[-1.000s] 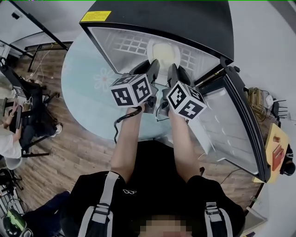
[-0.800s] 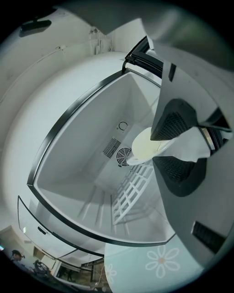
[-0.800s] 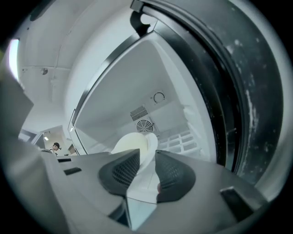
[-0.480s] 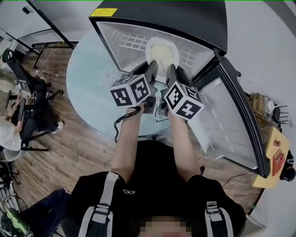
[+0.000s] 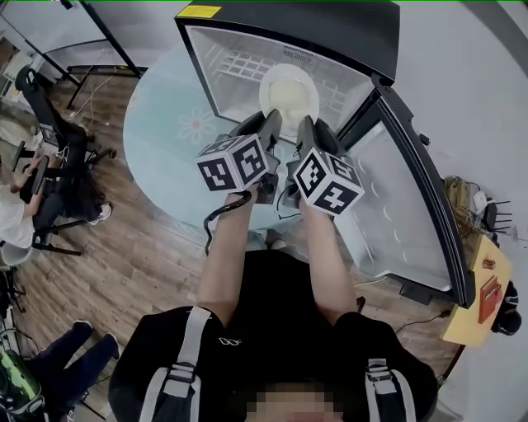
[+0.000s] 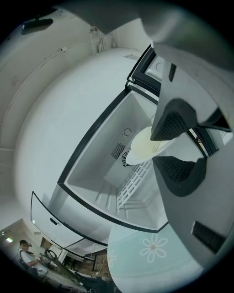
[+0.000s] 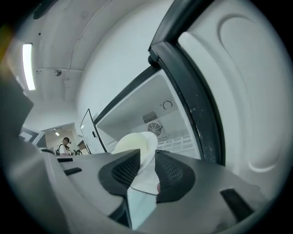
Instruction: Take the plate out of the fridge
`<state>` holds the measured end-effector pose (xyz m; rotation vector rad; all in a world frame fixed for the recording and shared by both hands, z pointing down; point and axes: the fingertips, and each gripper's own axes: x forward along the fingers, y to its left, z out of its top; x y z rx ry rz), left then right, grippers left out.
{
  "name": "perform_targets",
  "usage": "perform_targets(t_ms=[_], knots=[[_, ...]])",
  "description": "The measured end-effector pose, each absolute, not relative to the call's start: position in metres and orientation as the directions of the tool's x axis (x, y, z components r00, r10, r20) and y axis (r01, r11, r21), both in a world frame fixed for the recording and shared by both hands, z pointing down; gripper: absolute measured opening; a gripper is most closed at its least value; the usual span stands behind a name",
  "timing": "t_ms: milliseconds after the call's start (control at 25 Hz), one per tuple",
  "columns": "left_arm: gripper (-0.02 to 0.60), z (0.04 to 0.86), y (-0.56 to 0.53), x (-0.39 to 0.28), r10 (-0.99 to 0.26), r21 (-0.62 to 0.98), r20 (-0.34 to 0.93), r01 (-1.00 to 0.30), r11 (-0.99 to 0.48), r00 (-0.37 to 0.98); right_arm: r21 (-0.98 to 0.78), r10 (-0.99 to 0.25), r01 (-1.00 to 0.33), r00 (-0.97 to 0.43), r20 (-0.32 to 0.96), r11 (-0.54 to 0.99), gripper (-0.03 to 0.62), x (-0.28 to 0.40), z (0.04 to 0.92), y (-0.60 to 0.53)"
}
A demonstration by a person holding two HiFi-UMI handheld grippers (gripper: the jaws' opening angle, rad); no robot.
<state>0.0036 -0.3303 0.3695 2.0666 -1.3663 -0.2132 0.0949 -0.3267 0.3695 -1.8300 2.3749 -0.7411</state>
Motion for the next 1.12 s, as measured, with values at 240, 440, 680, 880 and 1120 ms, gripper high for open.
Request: perform_targets(t_ms=[240,440,680,880,1120], knots=[[0.101,0.372,-0.312,0.011,-0.885,0.59,0.206,-0.775,-0.227,0.417,-0.404,-0.928,-0.891,-0.31,0.208,0.207,0.087,0.103,0.365,-0.312],[0.101,0.377,-0.302,0.015,-0.892,0.603,0.204,-0.77,-0.211,0.404,-0.413,-0.923,-0.883,-0.328,0.203,0.223,0.084,0.107,0.368,-0.304],[0.101,0.376,-0.301,0.012,-0.9,0.593,0.205,-0.781,-0.198,0.384,-0.425,-0.917,-0.874,-0.345,0.2,0.236,0.081,0.105,0.368,-0.306],[0.101,0.381,-0.299,0.009,-0.902,0.602,0.215,-0.778,-0.18,0.375,-0.431,-0.909,-0.869,-0.36,0.211,0.244,0.081,0.102,0.373,-0.305],[0.098,0.386,-0.293,0.008,-0.901,0.61,0.226,-0.775,-0.167,0.372,-0.43,-0.901,-0.867,-0.371,0.223,0.25,0.081,0.1,0.381,-0.302]])
